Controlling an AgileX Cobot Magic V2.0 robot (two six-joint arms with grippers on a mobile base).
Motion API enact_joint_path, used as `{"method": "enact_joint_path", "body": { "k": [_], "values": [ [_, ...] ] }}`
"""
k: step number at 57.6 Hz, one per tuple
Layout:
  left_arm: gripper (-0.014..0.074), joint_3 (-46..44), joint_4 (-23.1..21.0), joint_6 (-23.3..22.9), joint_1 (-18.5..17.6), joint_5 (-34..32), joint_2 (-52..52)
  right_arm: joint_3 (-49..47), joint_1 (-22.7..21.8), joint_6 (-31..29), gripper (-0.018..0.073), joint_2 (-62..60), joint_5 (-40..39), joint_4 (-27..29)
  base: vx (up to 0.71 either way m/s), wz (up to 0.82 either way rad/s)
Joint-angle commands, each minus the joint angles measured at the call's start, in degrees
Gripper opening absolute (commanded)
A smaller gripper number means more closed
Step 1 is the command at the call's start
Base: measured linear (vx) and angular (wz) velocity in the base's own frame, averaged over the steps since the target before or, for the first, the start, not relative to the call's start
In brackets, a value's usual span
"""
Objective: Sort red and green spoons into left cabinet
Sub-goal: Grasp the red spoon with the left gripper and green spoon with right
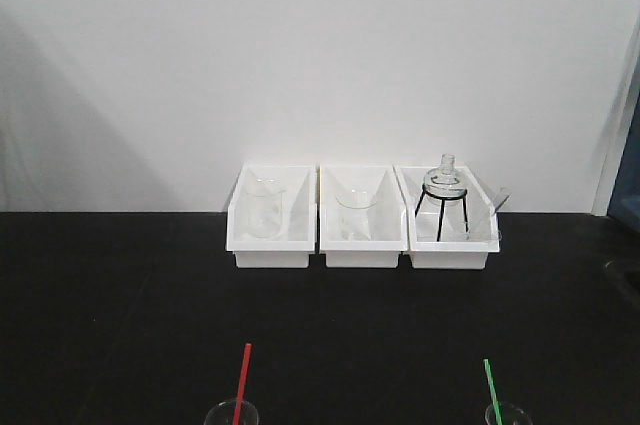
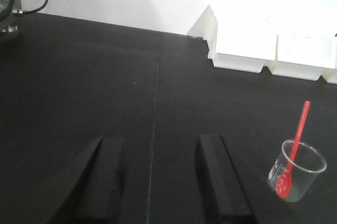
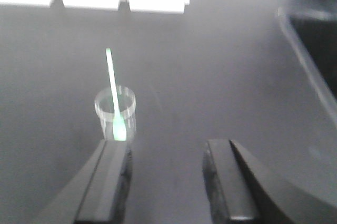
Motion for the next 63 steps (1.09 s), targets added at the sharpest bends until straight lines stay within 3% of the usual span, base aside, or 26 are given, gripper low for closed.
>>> {"method": "enact_joint_path", "body": {
  "k": [1, 14, 21, 28, 35, 46, 55, 63],
  "values": [
    [0.0461, -2.1, -1.5, 0.7, -0.4, -5.6, 2.1, -2.0, 0.0, 0.0, 0.0414, 1.8, -9.8, -0.3, 0.00, 0.00],
    [0.0461, -2.1, -10.8, 8.8, -3.0, -15.7, 11.6, -2.0, 0.0, 0.0, 0.0414, 5.8, -12.4, -0.3, 0.00, 0.00],
    [0.0461, -2.2, -11.0, 13.2, -5.5, -25.3, 18.9, -2.0, 0.0, 0.0, 0.0414, 8.0, -12.4, -0.3, 0.00, 0.00],
    [0.0461, -2.4, -9.7, 13.2, -9.2, -34.0, 26.5, -2.0, 0.0, 0.0, 0.0414, 10.0, -12.4, -0.3, 0.00, 0.00],
    [0.0461, -2.4, -4.1, 11.7, -13.9, -44.4, 35.1, -2.0, 0.0, 0.0, 0.0414, 11.3, -12.8, -0.3, 0.00, 0.00],
    [0.0461, -3.7, 6.7, 2.4, -17.1, -62.8, 50.5, -2.0, 0.0, 0.0, 0.0414, 12.1, -13.8, -0.3, 0.00, 0.00],
    [0.0461, -11.1, 15.2, -4.1, -17.3, -65.8, 62.5, -2.0, 0.0, 0.0, 0.0414, 12.4, -13.7, -0.3, 0.00, 0.00],
    [0.0461, -18.9, 19.6, -7.5, -17.3, -65.8, 70.9, -2.0, 0.0, 0.0, 0.0414, 12.4, -13.7, -0.3, 0.00, 0.00]
  ]
}}
